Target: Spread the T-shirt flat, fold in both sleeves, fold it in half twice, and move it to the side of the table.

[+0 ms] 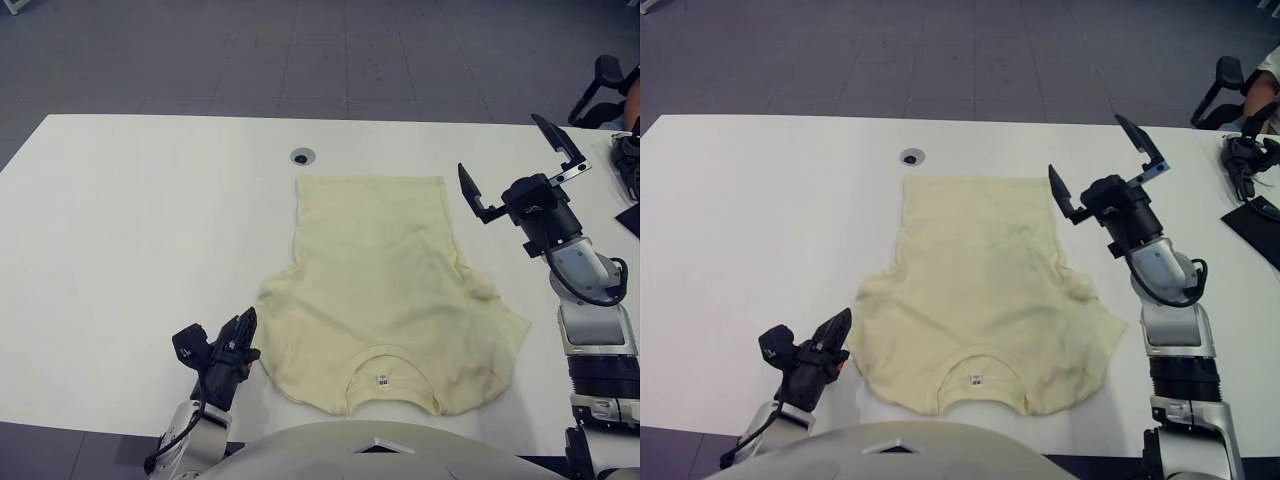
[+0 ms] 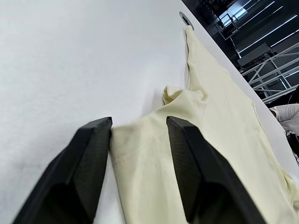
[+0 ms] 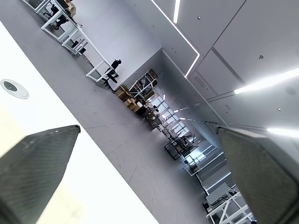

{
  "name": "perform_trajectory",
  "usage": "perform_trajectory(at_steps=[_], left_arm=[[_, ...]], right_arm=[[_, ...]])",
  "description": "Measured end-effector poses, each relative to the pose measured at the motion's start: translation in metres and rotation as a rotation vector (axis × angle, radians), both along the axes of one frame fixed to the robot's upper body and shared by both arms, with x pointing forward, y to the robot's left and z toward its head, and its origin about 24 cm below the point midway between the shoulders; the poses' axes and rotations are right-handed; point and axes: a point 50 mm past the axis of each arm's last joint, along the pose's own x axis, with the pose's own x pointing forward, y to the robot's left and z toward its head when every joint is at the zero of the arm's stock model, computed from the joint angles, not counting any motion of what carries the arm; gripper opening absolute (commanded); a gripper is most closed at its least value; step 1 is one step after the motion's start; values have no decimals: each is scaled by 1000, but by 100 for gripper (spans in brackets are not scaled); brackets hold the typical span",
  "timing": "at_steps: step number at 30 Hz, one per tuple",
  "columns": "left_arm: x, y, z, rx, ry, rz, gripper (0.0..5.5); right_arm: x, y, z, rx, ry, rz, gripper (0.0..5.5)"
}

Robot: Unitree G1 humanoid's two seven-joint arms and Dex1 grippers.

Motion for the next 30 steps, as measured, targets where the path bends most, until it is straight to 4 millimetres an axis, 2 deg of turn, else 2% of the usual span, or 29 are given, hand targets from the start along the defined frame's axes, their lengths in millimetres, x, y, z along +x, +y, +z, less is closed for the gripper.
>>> perform_trajectory(at_steps=[8,16,19,22,27,30], left_arm=[[-1,1,-4,7,22,14,2],[0,3,-4,56,5,4,2],[8,7,9,204,-80,-81,2],[18,-2,29,340,-238,-224,2],[22,-9,35,587,-363,-483,2],[23,-21,37,692,-455,-623,2]], right_arm=[[0,0,0,0,0,-1,540],[0,2,-2,17,-2,-4,540],[0,3,-3,32,-9,-12,540],[0,5,-3,44,-13,-12,540],[-2,5,-7,57,-8,-18,540],[-3,6,-8,64,-6,-18,540]])
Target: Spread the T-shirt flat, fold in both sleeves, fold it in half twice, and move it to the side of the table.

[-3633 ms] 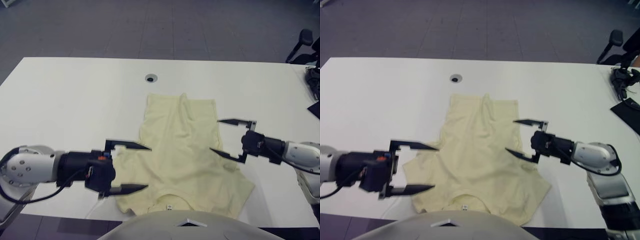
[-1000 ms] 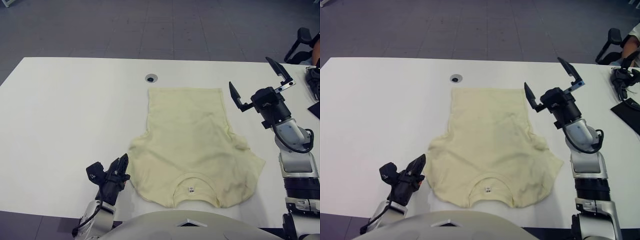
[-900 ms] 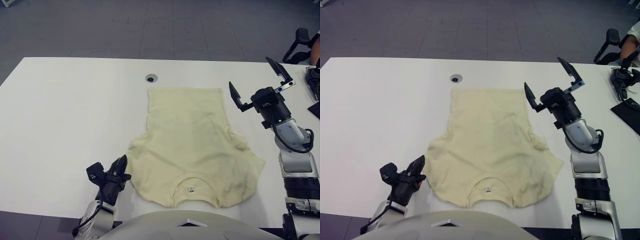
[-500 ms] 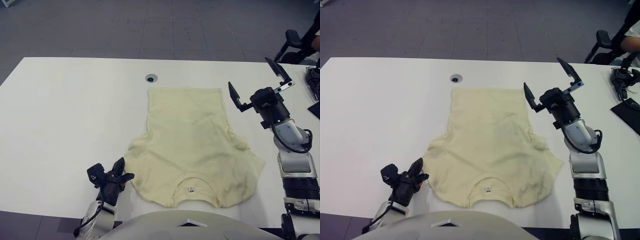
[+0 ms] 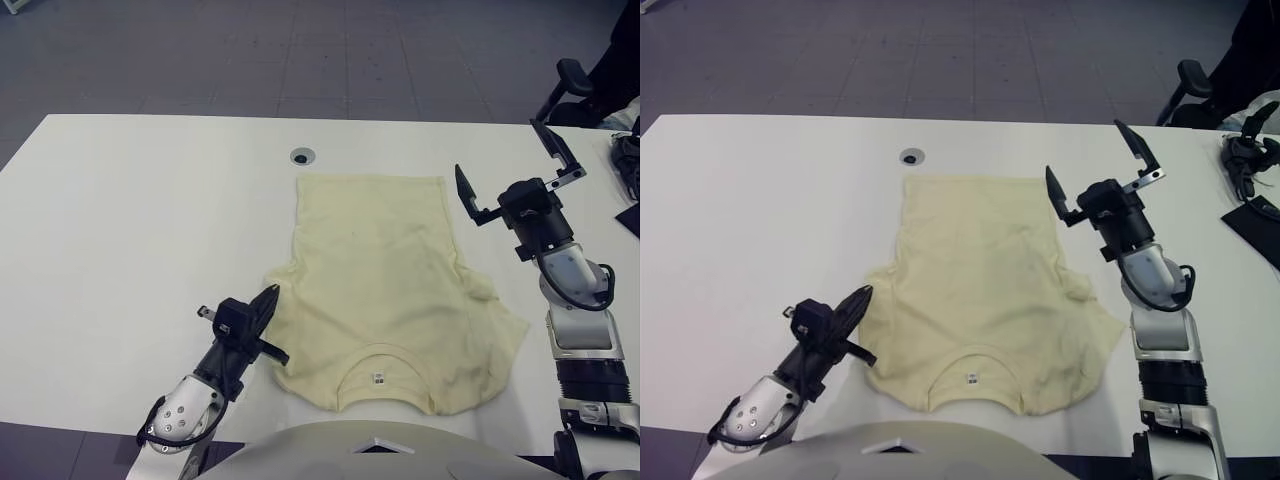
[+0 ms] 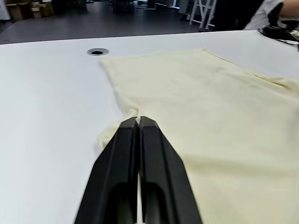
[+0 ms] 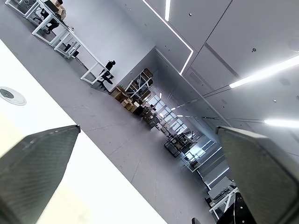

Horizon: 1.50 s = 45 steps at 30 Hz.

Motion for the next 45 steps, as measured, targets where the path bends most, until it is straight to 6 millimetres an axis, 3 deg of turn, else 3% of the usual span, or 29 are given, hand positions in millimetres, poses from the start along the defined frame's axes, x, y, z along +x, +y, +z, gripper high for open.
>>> perform_trajectory(at_steps=[5,8,11,15,21,29,45], left_arm=[[3,-27,-5,184,-124,-257,2],[11,-38,-11,271,-184,-303,2],[15,-41,-20,363,-200,-332,2],[6,-45,-35,490,-194,-461,2],[2,-48,-32,555,-271,-555,2],[3,-46,-31,579,-289,-549,2],[2,-44,-14,403,-274,-508,269]], right_arm=[[0,2,-2,9,0,-1,540],[0,2,-3,3,3,-1,540],[0,1,-5,-2,10,-9,540],[-2,-5,-5,-8,12,-29,540],[-4,-11,-6,-12,20,-46,540],[-5,-13,-6,-10,23,-55,540],[-12,-29,-12,40,97,-51,540]])
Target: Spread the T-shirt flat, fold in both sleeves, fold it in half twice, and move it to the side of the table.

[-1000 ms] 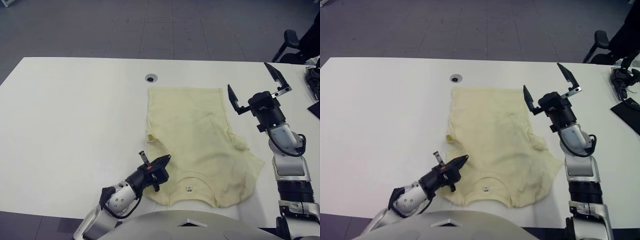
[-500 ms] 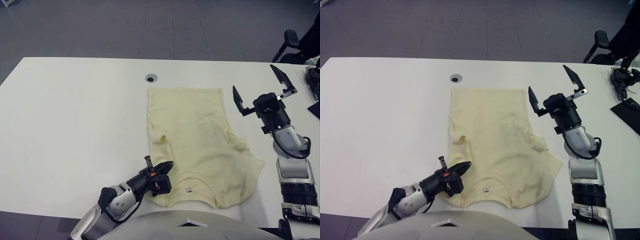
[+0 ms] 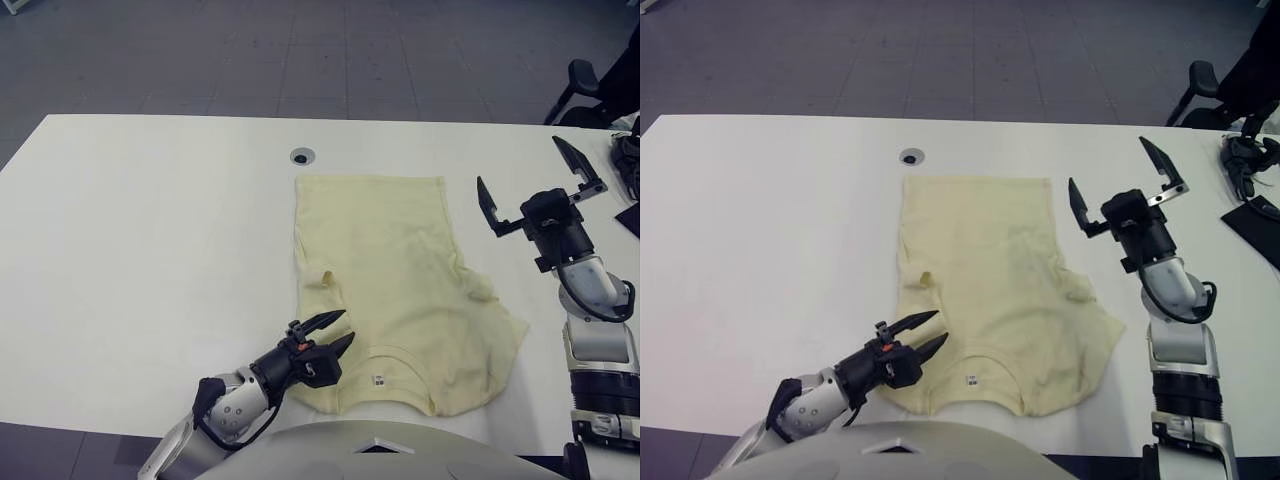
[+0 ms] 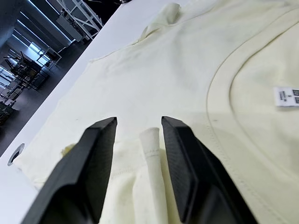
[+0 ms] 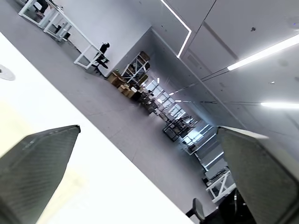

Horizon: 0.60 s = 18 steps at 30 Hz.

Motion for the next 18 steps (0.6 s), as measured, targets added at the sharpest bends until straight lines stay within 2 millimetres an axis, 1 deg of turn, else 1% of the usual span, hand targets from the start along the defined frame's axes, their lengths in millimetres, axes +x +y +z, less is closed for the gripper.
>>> perform_trajectory(at_steps=[2,4,6,7,8,9,10,12,13,14,15,17,18], left_arm=[[3,1,13,-77,6,15,307],[7,3,28,-187,27,40,346],[13,8,42,-282,38,78,379],[19,14,52,-377,48,124,394],[26,21,63,-460,32,172,417],[31,26,70,-516,17,205,434],[37,34,78,-587,3,254,450],[48,52,89,-662,-37,361,487],[53,63,94,-689,-60,425,503],[59,78,100,-730,-93,525,522],[62,88,102,-743,-112,590,536],[65,95,100,-743,-103,654,539],[66,95,98,-739,-90,660,540]], right_arm=[[-5,-4,-4,68,56,34,540],[-10,-16,-5,185,104,64,540],[-11,-35,-4,296,140,67,540],[-14,-49,-7,377,206,95,540],[-18,-58,-12,430,274,129,540],[-24,-64,-17,457,336,169,540],[-34,-68,-27,493,436,240,540],[-56,-77,-46,540,618,332,540],[-67,-83,-55,555,704,357,540],[-84,-94,-65,572,824,372,540],[-96,-101,-70,567,902,362,540],[-109,-107,-76,527,1007,359,540],[-112,-107,-79,513,1040,371,520]])
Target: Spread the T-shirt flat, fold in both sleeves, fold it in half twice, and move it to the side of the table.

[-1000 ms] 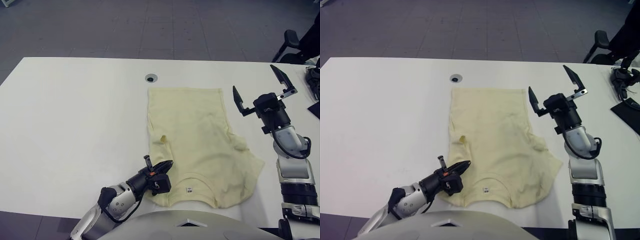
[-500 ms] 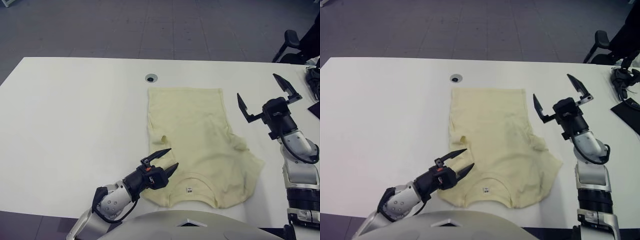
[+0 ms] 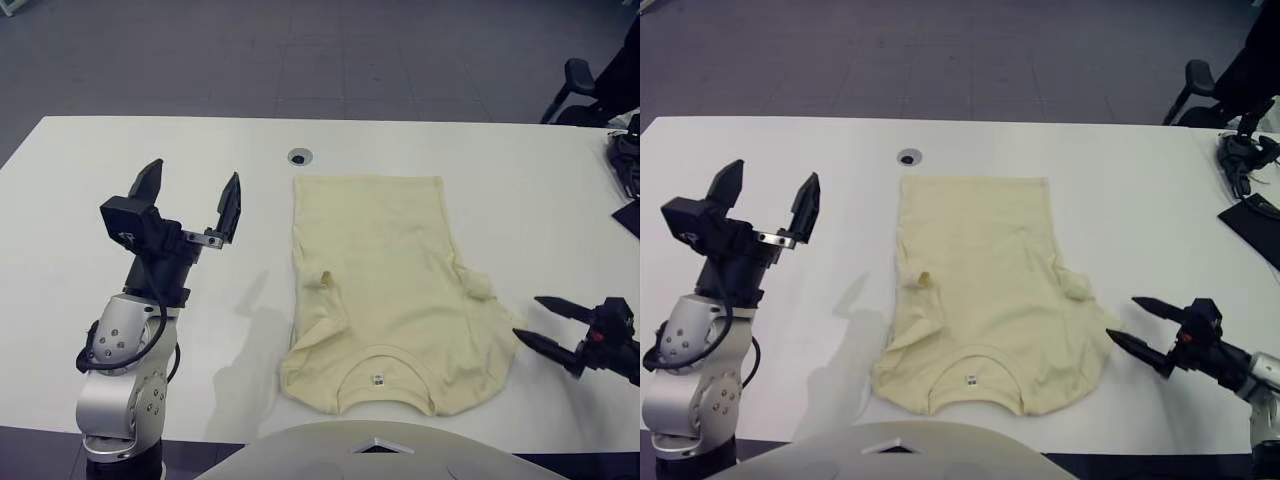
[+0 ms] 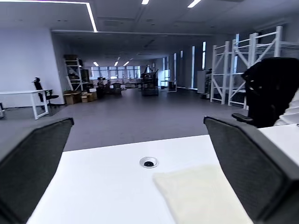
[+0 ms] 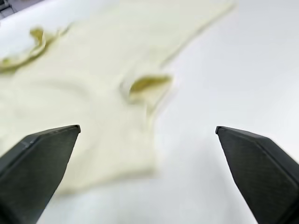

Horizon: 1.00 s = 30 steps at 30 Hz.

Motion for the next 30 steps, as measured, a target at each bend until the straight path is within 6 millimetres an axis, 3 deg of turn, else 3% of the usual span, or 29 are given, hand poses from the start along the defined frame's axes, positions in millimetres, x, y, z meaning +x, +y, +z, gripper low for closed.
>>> perform_trajectory(at_steps=[10,30], left_arm=[[5,3,-8,100,25,83,540],[3,-5,-17,100,48,56,540]], right_arm=[[9,-2,0,-119,26,119,350],[3,-10,-3,-62,93,108,19]])
